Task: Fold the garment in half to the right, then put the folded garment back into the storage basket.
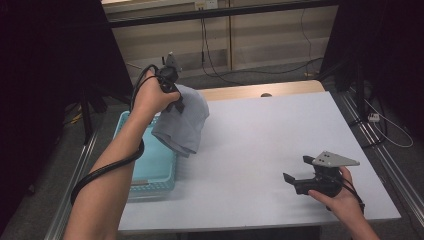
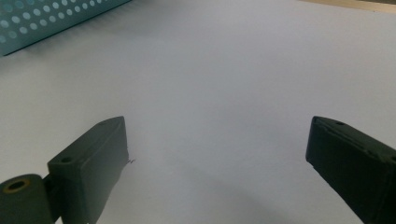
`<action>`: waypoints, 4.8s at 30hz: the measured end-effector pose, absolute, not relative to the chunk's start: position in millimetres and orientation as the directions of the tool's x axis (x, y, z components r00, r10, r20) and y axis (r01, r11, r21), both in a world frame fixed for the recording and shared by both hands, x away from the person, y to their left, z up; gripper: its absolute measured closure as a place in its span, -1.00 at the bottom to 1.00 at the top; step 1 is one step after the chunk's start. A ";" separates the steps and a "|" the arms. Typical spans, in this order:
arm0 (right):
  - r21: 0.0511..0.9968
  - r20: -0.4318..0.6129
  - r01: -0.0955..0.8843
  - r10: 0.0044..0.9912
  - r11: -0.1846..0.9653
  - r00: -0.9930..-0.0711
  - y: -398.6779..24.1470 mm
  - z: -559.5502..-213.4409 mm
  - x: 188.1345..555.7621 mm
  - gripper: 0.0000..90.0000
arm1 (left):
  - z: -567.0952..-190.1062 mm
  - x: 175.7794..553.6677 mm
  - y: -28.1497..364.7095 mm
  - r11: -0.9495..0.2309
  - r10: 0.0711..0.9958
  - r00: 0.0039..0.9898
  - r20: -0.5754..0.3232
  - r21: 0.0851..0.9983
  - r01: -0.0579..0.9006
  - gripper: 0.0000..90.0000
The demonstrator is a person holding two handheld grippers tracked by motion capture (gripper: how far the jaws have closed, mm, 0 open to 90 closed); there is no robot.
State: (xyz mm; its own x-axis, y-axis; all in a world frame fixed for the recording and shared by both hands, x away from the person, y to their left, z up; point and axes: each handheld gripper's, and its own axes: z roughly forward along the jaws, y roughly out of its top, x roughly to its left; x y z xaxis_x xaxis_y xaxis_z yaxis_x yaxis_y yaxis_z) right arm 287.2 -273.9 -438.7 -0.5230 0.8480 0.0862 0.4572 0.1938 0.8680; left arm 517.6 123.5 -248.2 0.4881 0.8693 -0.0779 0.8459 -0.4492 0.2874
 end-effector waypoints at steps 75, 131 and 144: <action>0.860 0.075 0.463 0.844 0.215 -0.531 -268.4 -440.8 290.1 -0.88 | -216.8 524.4 177.2 -0.406 0.901 0.433 -0.028 0.295 0.865 0.66; 0.854 0.058 0.458 0.830 0.247 -0.555 -260.5 -442.4 290.6 -0.88 | -283.4 545.2 207.2 -0.362 0.921 0.388 -0.021 0.321 0.875 0.65; 0.852 0.060 0.460 0.827 0.249 -0.559 -259.3 -442.8 290.3 -0.88 | -289.8 543.1 214.3 -0.352 0.925 0.379 -0.027 0.315 0.881 0.65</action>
